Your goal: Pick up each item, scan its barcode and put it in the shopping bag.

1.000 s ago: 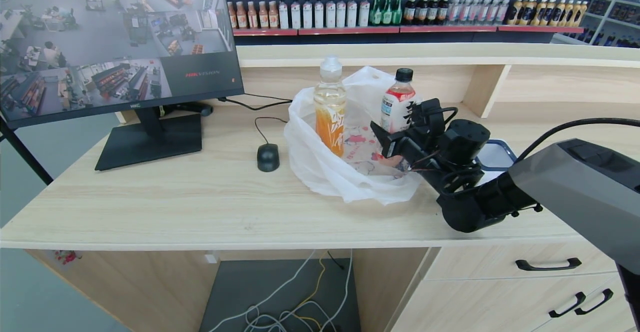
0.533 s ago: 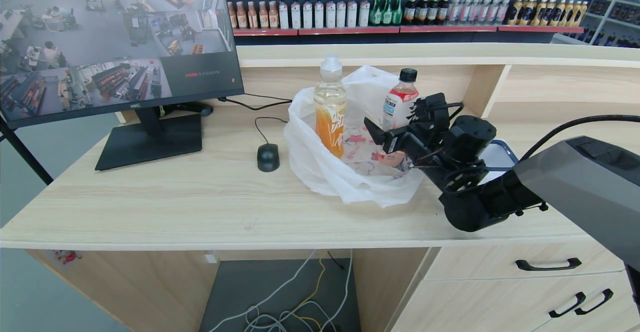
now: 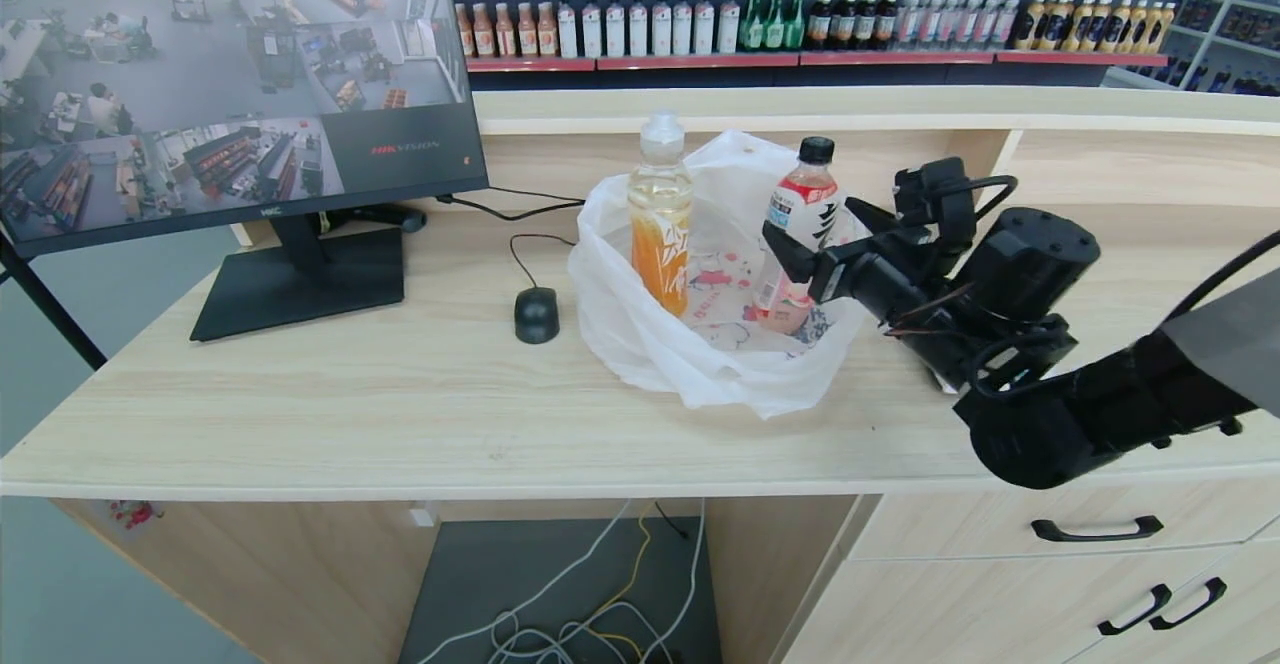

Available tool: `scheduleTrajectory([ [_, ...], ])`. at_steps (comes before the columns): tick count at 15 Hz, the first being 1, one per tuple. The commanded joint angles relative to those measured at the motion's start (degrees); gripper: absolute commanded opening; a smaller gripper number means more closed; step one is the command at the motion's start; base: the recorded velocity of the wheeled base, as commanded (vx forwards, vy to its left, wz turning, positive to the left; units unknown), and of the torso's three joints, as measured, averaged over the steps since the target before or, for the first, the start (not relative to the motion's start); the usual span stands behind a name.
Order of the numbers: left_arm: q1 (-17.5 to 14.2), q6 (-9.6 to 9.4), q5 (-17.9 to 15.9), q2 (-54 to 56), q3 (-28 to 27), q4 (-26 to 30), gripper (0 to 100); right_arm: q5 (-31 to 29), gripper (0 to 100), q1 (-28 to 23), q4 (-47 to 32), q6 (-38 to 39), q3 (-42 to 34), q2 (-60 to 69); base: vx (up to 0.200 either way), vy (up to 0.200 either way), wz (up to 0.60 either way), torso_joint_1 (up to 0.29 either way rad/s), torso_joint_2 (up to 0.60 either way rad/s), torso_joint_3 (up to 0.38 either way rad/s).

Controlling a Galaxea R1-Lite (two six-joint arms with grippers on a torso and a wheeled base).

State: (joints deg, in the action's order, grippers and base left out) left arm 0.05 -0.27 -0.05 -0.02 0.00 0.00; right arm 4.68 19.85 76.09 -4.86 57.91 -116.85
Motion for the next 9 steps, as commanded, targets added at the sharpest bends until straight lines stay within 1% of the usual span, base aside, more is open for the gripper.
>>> scheduleTrajectory([
  [1, -0.05, 0.00, -0.04, 0.02, 0.00, 0.00, 100, -0.90, 100, -0.60, 1.78, 0.47, -10.09, 10.24, 0.000, 0.000, 0.00, 0.000, 0.00, 0.000],
  [2, -0.05, 0.00, -0.04, 0.02, 0.00, 0.00, 100, -1.25, 100, -0.77, 3.89, 0.73, -17.04, 14.45, 0.000, 0.000, 0.00, 0.000, 0.00, 0.000],
  [3, -0.05, 0.00, 0.05, 0.02, 0.00, 0.00, 100, -1.25, 100, -1.13, 6.70, 0.73, -25.91, 19.64, 0.000, 0.000, 0.00, 0.000, 0.00, 0.000],
  [5, 0.04, 0.00, -0.04, 0.02, 0.00, 0.00, 100, -1.34, 100, -1.92, 9.69, 0.82, -39.10, 27.64, 0.000, 0.000, 0.00, 0.000, 0.00, 0.000],
  [8, 0.04, 0.00, 0.05, 0.02, 0.00, 0.00, 100, -1.43, 100, -3.15, 9.78, 1.35, -54.74, 40.73, 0.000, 0.000, 0.00, 0.000, 0.00, 0.000],
  [9, 0.04, 0.00, -0.04, 0.02, 0.00, 0.00, 100, -1.43, 100, -4.11, 8.98, 1.35, -57.91, 44.51, 0.000, 0.000, 0.00, 0.000, 0.00, 0.000],
])
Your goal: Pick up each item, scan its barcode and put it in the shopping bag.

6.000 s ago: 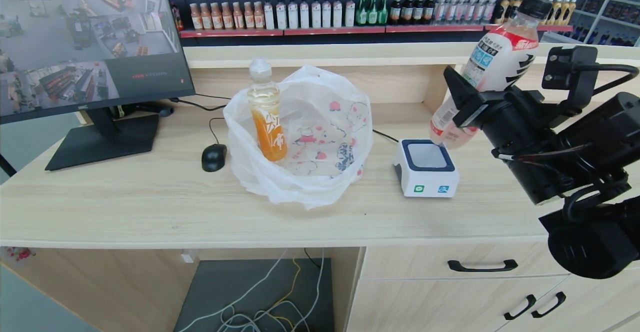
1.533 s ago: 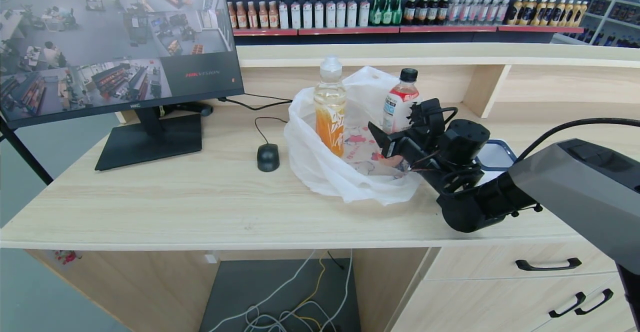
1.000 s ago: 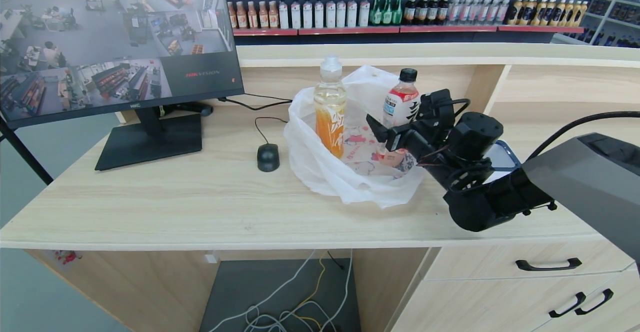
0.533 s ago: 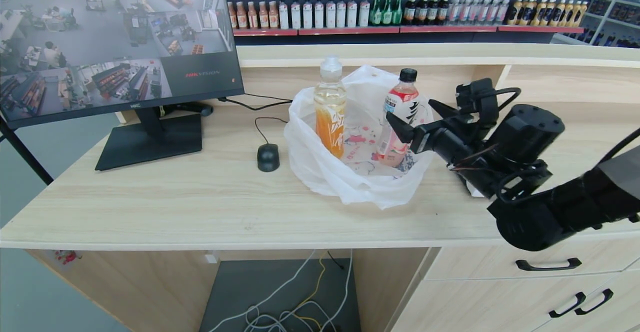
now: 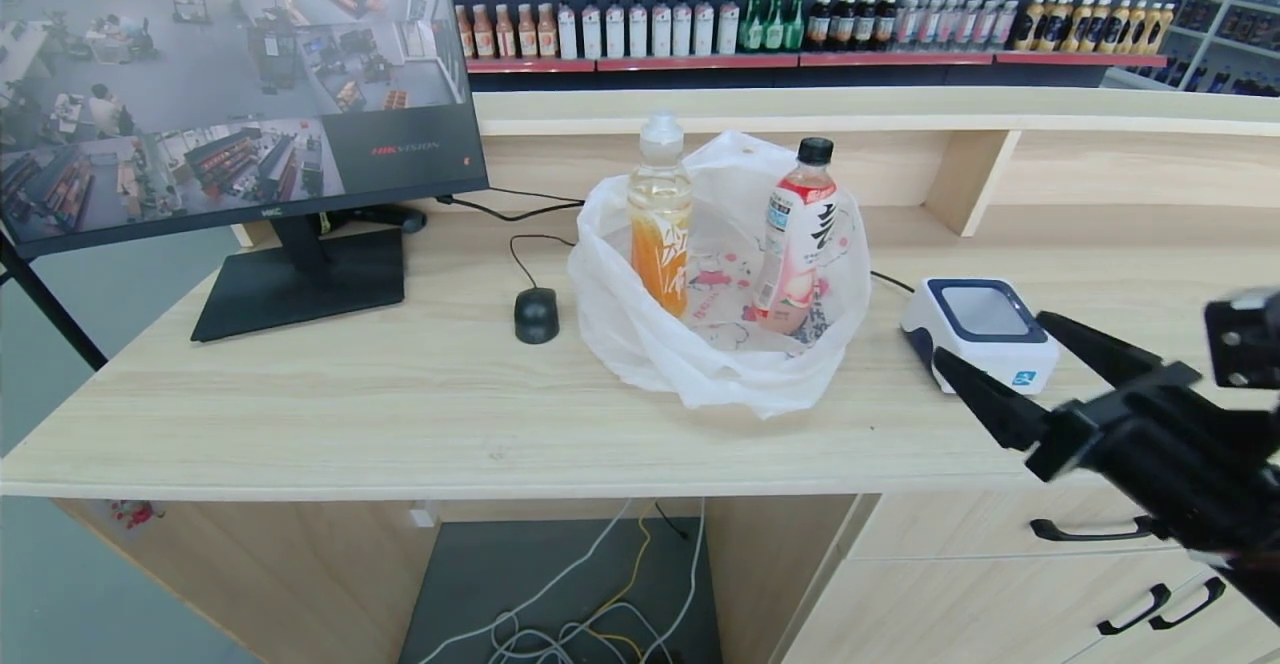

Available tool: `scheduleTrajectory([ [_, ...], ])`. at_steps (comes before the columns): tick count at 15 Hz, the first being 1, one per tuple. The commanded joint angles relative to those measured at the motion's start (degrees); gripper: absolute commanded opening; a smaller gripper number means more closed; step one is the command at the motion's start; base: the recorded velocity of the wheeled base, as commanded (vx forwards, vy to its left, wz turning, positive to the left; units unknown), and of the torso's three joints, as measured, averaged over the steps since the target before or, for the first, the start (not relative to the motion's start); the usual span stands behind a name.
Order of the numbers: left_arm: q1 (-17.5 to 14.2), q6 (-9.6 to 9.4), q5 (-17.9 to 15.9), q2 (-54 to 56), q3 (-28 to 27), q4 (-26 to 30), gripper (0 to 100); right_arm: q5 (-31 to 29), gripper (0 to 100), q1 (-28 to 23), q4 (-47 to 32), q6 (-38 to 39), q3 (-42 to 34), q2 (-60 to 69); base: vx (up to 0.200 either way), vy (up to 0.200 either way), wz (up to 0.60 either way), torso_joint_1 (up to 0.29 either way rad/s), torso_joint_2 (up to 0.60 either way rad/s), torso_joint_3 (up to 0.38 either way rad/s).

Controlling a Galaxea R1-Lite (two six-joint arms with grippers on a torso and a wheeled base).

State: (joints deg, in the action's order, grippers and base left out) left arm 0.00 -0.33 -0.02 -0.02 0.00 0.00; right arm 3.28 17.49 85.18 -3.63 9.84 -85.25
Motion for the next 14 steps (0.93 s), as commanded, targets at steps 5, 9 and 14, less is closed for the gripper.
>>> scheduleTrajectory([
  [5, 0.09, -0.20, -0.06, 0.02, 0.00, 0.00, 100, -2.66, 100, -2.64, -39.56, 2.31, -9.57, 44.56, 0.000, 0.000, 0.00, 0.000, 0.00, 0.000],
  [9, 0.09, -0.20, -0.06, 0.02, 0.00, 0.00, 100, -2.66, 100, -2.64, -70.67, 1.70, -9.57, 70.57, 0.000, 0.000, 0.00, 0.000, 0.00, 0.000],
  [14, 0.09, -0.02, 0.02, 0.02, 0.00, 0.00, 100, -2.84, 100, -3.17, -82.63, 0.91, -9.66, 80.06, 0.000, 0.000, 0.00, 0.000, 0.00, 0.000],
])
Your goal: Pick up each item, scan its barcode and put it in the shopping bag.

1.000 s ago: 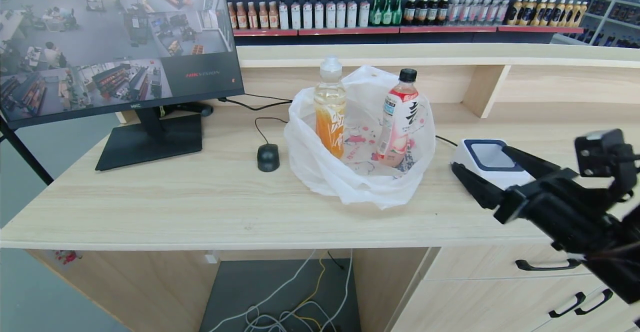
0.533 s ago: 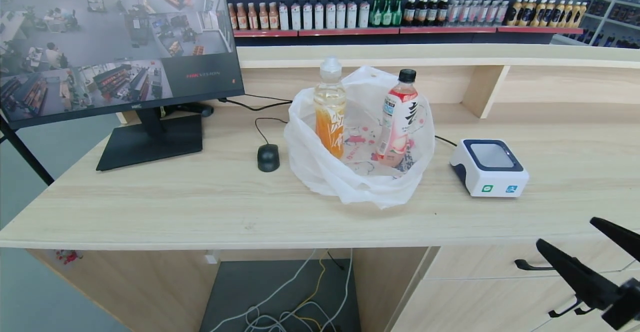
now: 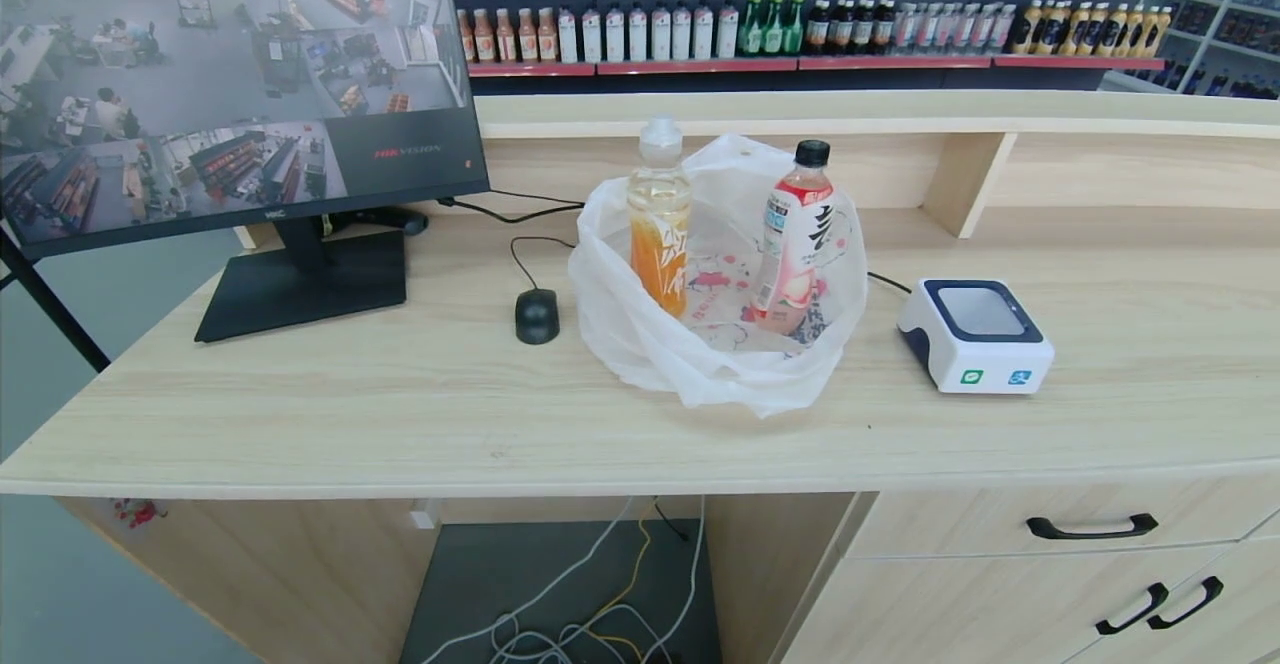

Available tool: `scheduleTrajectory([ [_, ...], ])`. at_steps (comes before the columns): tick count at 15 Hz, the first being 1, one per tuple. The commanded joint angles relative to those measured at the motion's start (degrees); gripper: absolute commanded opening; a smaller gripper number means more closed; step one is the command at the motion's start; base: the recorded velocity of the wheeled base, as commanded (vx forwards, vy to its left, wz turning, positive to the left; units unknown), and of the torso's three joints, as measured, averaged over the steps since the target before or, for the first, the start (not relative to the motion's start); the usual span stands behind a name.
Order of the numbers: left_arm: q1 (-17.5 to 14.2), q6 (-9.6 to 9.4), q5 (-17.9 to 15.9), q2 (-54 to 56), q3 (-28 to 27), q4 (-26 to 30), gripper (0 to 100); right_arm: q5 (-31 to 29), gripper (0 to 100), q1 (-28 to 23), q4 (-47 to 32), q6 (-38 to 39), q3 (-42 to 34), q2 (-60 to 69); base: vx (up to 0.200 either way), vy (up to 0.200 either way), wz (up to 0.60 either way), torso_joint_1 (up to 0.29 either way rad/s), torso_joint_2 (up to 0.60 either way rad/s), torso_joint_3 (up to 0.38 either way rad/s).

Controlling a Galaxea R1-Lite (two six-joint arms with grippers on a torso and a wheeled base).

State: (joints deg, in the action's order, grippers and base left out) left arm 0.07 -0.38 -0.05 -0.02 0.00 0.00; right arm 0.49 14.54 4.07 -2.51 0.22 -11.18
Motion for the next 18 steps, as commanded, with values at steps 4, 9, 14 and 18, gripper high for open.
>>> scheduleTrajectory([
  [4, 0.01, 0.03, 0.05, 0.02, 0.00, 0.00, 100, -2.95, 100, -1.45, -2.23, 0.23, -0.04, 5.73, 0.000, 0.000, 0.00, 0.000, 0.00, 0.000],
  [9, 0.01, -0.06, 0.05, 0.02, 0.00, 0.00, 100, -2.07, 100, -18.15, -3.98, 1.11, -0.13, 6.34, 0.000, 0.000, 0.00, 0.000, 0.00, 0.000],
  [14, 0.01, 0.03, -0.04, 0.02, 0.00, 0.00, 100, -2.25, 100, -17.97, -3.90, 5.59, -0.22, 6.43, 0.000, 0.000, 0.00, 0.000, 0.00, 0.000],
  [18, 0.01, -0.15, -0.04, 0.02, 0.00, 0.00, 100, -2.07, 100, -14.28, -3.90, 4.88, -0.22, 11.18, 0.000, 0.000, 0.00, 0.000, 0.00, 0.000],
])
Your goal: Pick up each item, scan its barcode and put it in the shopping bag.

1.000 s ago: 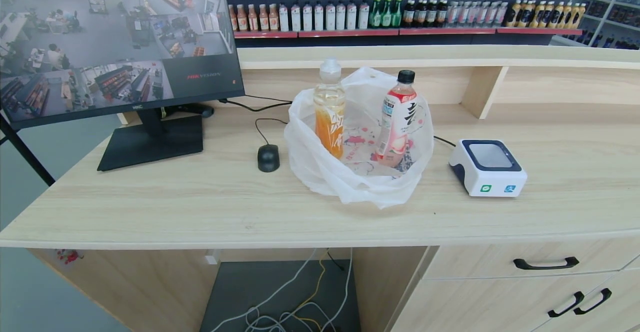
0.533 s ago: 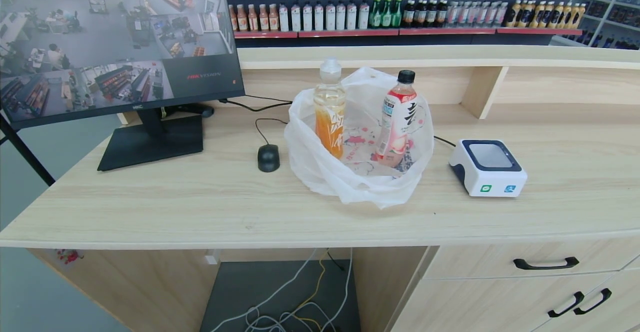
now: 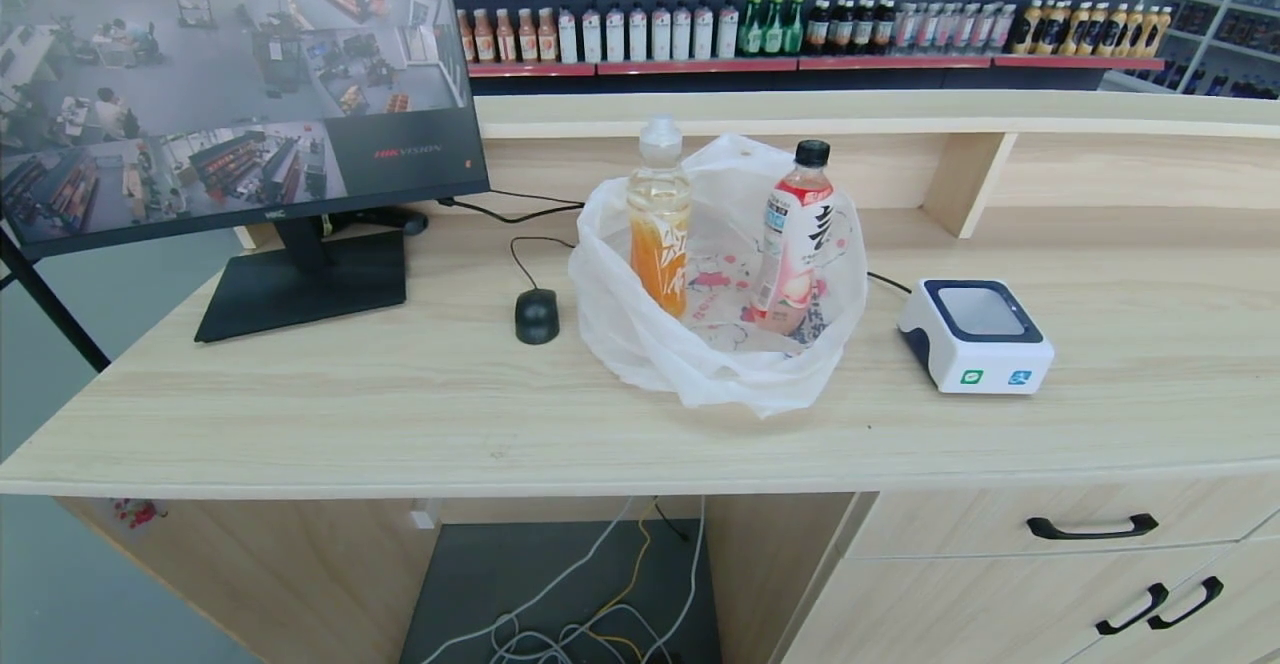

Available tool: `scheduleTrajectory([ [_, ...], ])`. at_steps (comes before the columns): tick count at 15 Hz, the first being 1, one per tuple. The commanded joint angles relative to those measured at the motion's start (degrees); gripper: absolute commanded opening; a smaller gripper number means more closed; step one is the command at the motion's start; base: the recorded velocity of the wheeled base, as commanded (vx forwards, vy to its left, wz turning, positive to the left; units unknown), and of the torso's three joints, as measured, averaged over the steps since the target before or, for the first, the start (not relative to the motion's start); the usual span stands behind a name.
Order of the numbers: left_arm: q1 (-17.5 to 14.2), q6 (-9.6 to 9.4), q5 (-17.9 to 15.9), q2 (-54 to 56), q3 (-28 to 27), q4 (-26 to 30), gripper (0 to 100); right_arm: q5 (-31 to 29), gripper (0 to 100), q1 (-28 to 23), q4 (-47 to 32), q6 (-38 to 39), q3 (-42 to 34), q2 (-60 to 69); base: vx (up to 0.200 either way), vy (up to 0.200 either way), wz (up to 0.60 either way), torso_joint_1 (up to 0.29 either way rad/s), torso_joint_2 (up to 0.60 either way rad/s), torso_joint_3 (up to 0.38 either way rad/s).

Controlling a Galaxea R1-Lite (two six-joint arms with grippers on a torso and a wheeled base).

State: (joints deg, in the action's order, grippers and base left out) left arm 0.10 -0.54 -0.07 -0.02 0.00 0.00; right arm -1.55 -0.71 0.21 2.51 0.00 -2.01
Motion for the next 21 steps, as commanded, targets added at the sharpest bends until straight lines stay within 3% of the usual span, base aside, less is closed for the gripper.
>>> scheduleTrajectory([
  [1, -0.01, -0.08, -0.01, 0.02, 0.00, 0.00, 100, -0.03, 100, 0.97, -0.03, -0.14, 0.00, 2.01, 0.000, 0.000, 0.00, 0.000, 0.00, 0.000],
  [5, -0.01, 0.10, 0.07, 0.02, 0.00, 0.00, 100, -0.03, 100, 0.97, -0.03, -0.14, 0.00, 2.01, 0.000, 0.000, 0.00, 0.000, 0.00, 0.000],
  [21, -0.10, 0.62, 0.07, 0.02, 0.00, 0.00, 100, 0.05, 100, 0.97, -0.12, -1.11, 0.00, 2.01, 0.000, -0.200, 0.00, 0.003, 0.00, 0.002],
])
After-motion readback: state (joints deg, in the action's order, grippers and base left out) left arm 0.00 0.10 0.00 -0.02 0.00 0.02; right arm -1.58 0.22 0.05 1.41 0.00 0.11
